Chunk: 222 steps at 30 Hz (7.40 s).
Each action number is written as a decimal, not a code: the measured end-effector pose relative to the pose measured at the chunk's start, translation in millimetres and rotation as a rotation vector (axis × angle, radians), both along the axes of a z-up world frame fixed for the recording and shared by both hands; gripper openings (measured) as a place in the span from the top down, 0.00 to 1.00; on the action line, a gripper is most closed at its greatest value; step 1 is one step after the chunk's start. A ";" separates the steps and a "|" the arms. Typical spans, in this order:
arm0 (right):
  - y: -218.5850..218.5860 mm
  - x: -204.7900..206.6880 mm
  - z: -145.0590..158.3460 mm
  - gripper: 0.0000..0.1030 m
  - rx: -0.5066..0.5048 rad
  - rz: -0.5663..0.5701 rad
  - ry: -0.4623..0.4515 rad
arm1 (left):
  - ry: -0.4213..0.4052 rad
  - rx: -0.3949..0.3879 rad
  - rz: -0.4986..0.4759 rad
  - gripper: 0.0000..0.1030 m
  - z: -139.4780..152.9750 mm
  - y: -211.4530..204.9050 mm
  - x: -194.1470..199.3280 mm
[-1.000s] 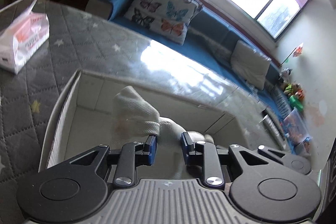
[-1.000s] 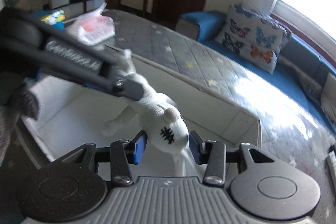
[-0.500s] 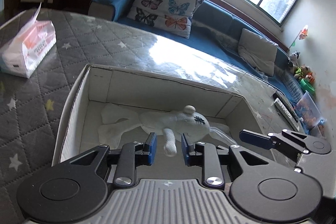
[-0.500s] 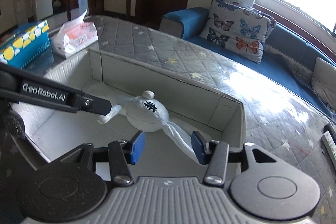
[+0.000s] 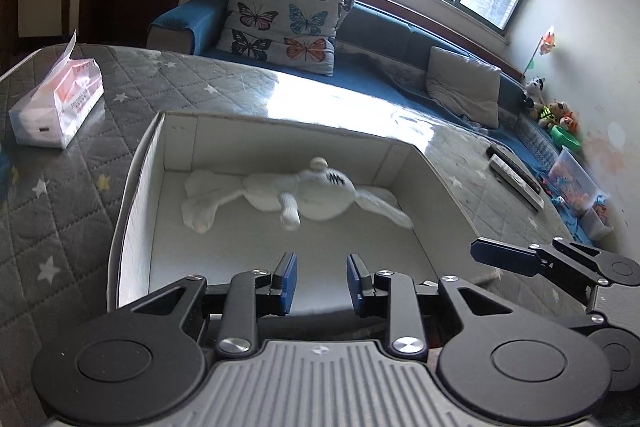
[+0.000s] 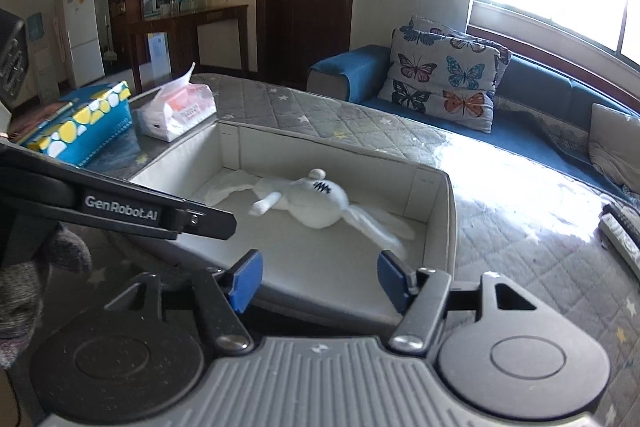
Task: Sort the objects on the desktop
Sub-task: 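Lower the right gripper onto the red-haired figurine and close on it, then lift the figurine into the shoebox beside the bunny and release it, then move the right gripper to the tan peanut toy and close on it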
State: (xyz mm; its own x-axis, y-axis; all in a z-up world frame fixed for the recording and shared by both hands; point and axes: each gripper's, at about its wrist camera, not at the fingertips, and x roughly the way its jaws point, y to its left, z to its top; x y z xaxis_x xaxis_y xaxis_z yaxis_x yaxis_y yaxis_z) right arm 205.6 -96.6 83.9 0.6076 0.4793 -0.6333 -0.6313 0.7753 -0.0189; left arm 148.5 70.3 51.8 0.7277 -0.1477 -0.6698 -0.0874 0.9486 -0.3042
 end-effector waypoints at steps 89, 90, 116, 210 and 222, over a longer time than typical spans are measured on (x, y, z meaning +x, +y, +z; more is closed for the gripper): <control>-1.7 -91.9 -0.3 0.24 -0.041 0.143 -0.107 | -0.012 -0.250 -0.123 0.61 29.7 -30.2 -37.8; -0.7 -86.7 3.8 0.24 -0.044 0.142 -0.122 | -0.027 -0.248 -0.124 0.61 35.2 -30.6 -33.2; 30.0 91.9 -48.4 0.23 -0.204 0.188 0.041 | 0.055 -0.423 -0.044 0.63 -24.6 0.1 120.1; -70.3 -87.8 -97.5 0.16 -0.002 -0.131 0.020 | 0.075 -0.052 -0.216 0.66 -47.1 -92.4 -56.3; -69.3 -80.8 -101.9 0.23 0.006 -0.132 0.043 | 0.097 -0.098 -0.210 0.66 -51.7 -90.4 -48.6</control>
State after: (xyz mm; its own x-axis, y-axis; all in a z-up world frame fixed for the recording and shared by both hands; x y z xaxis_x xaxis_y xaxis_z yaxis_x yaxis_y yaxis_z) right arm 124.7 -165.9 -18.0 0.6379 0.4006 -0.6577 -0.5237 0.8518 0.0109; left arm 99.8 -20.1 0.1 0.6073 -0.3564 -0.7101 0.0748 0.9154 -0.3955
